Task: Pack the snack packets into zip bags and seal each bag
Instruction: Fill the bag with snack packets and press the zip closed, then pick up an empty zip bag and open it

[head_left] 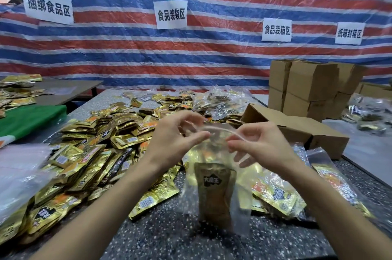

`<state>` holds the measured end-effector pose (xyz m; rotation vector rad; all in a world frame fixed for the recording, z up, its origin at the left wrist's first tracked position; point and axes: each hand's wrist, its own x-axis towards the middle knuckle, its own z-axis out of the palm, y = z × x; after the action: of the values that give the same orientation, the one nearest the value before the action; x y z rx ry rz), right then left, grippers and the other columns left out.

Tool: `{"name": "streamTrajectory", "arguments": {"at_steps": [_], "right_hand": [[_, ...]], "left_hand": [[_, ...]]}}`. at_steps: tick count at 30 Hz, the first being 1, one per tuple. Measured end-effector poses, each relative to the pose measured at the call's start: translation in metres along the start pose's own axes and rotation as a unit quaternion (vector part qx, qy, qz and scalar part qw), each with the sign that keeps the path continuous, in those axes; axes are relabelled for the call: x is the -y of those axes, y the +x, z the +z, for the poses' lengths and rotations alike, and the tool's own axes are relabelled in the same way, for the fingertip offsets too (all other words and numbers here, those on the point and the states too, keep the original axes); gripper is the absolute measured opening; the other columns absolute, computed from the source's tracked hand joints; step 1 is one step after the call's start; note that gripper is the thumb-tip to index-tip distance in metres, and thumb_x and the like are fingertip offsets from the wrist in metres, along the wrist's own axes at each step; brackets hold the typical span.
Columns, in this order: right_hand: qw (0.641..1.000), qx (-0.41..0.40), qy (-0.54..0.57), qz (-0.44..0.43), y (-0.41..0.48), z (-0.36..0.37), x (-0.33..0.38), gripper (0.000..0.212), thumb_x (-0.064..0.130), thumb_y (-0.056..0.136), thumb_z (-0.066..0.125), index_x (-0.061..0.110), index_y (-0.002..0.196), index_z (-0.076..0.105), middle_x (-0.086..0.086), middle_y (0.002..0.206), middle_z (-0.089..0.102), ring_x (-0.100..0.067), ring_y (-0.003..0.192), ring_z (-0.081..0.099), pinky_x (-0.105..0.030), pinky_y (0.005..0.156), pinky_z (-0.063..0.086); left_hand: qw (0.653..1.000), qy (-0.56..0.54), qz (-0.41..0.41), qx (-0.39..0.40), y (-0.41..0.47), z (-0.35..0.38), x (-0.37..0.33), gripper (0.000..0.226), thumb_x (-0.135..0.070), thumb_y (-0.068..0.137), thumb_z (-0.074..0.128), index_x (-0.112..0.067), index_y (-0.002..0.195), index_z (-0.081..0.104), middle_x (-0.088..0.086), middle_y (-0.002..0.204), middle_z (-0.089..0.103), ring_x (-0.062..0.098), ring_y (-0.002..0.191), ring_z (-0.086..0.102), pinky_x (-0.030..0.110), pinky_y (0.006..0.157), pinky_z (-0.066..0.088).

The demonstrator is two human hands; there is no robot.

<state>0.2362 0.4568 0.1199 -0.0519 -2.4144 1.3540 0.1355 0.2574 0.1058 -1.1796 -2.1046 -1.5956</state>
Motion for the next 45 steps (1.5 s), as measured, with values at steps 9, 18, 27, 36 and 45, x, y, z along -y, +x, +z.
{"name": "streamTrajectory", "arguments": {"at_steps": [9, 18, 27, 36, 45], "right_hand": [[0.956, -0.202, -0.045, 0.208, 0.020, -0.066, -0.078, 0.009, 0.006, 0.082, 0.079, 0.003, 0.090, 0.074, -0.018, 0.087, 0.073, -0.028, 0.070, 0.071, -0.033, 0.057, 0.056], [0.918, -0.277, -0.043, 0.279, 0.050, -0.058, -0.106, 0.042, 0.018, 0.058, 0.095, 0.006, 0.075, 0.059, -0.014, 0.071, 0.066, -0.026, 0.061, 0.066, -0.034, 0.054, 0.051], [0.896, -0.285, -0.300, 0.162, 0.063, 0.008, -0.065, 0.082, 0.033, 0.067, 0.092, 0.007, 0.129, 0.045, -0.027, 0.131, 0.044, -0.046, 0.121, 0.043, -0.059, 0.098, 0.040], [0.961, -0.099, -0.249, -0.062, 0.063, 0.141, 0.000, 0.055, 0.031, 0.083, 0.075, 0.020, 0.132, 0.053, -0.006, 0.130, 0.048, -0.024, 0.121, 0.049, -0.045, 0.100, 0.043], [0.975, 0.062, -0.152, -0.147, 0.057, 0.189, 0.007, 0.020, 0.029, 0.088, 0.070, 0.035, 0.104, 0.061, 0.013, 0.112, 0.055, -0.003, 0.102, 0.056, -0.024, 0.079, 0.045]], "left_hand": [[0.996, 0.032, -0.077, 0.024, -0.022, -0.019, 0.034, 0.020, -0.027, 0.087, 0.073, -0.023, 0.105, 0.065, -0.006, 0.094, 0.068, 0.010, 0.082, 0.066, 0.027, 0.070, 0.059], [0.983, 0.093, -0.160, 0.006, -0.059, -0.077, 0.072, 0.006, -0.029, 0.090, 0.071, -0.025, 0.096, 0.070, -0.005, 0.091, 0.070, 0.004, 0.081, 0.064, 0.014, 0.066, 0.050], [0.966, 0.133, -0.222, -0.012, -0.094, -0.122, 0.101, 0.004, -0.027, 0.090, 0.071, -0.030, 0.093, 0.070, -0.011, 0.094, 0.070, -0.003, 0.083, 0.064, 0.021, 0.072, 0.051], [0.866, 0.389, -0.287, -0.128, -0.118, -0.173, 0.136, 0.024, -0.024, 0.094, 0.059, -0.025, 0.117, 0.067, 0.002, 0.121, 0.062, 0.023, 0.105, 0.058, 0.039, 0.085, 0.047], [0.751, 0.484, -0.441, -0.088, -0.151, -0.212, 0.153, 0.016, -0.021, 0.084, 0.060, -0.012, 0.071, 0.062, 0.003, 0.077, 0.066, 0.031, 0.082, 0.063, 0.032, 0.063, 0.040]]}}
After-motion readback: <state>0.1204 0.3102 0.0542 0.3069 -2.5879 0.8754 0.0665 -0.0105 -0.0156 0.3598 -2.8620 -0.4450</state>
